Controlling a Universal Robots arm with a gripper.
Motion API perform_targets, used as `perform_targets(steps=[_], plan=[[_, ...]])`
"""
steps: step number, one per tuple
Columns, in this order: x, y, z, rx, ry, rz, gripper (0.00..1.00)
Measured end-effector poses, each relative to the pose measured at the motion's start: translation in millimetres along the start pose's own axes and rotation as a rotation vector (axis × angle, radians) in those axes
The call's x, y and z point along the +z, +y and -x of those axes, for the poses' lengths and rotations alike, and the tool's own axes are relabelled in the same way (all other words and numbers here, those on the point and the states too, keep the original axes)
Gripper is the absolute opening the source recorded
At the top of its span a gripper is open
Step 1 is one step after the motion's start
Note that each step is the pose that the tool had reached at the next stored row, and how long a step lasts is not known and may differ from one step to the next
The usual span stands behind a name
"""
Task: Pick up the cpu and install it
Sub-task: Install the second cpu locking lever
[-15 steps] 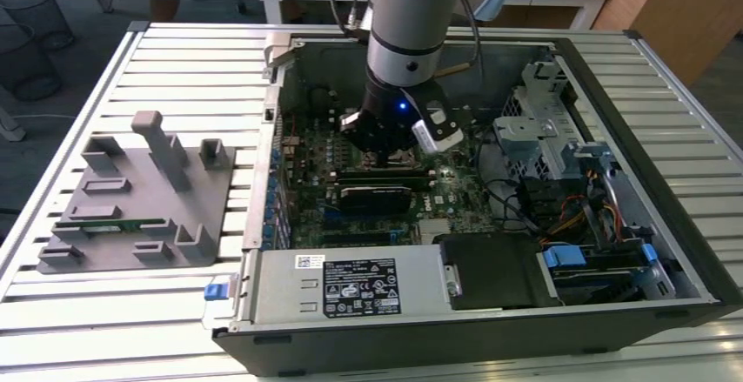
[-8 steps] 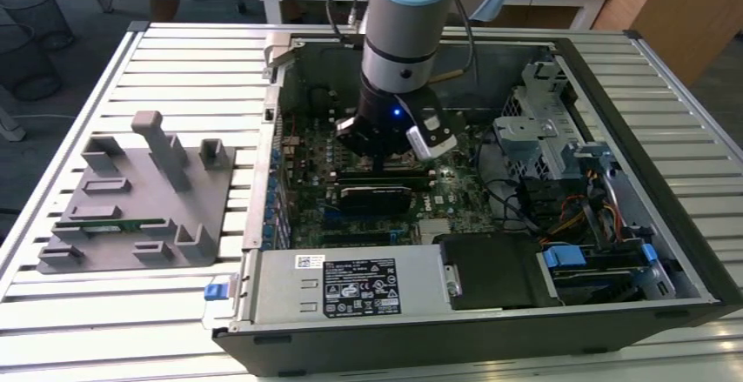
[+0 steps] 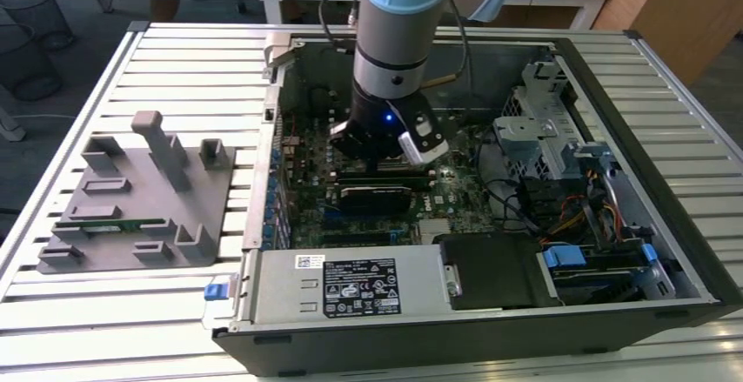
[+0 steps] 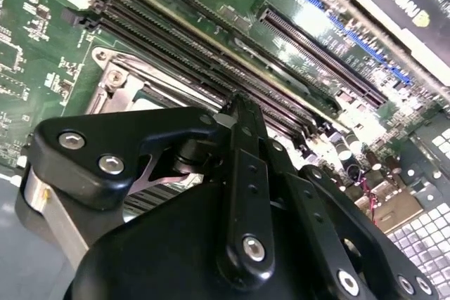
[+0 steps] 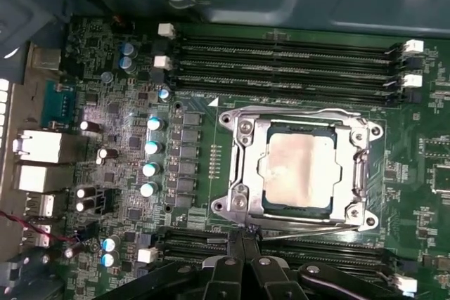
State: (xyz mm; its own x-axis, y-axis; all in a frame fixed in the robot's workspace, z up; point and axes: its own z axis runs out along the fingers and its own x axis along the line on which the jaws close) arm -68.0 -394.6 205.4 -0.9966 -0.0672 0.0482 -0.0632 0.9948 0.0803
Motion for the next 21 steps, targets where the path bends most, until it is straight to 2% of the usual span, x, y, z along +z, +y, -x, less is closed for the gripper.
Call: perform_targets(steps=[7,11,13,21], plan=[[1.6,-5.4,-4.1,-0.001,-0.0010,0.0172,0.11],[2.5,-5.6,-4.6,-0.002,-0.0021,0.0345,0.11],[3.1,-5.6,-5.0,-0.002,-0.0025,0.0404,0.11],[7.4,-5.8,-7.8,-0.003,-0.0029,0.0477,0.11]])
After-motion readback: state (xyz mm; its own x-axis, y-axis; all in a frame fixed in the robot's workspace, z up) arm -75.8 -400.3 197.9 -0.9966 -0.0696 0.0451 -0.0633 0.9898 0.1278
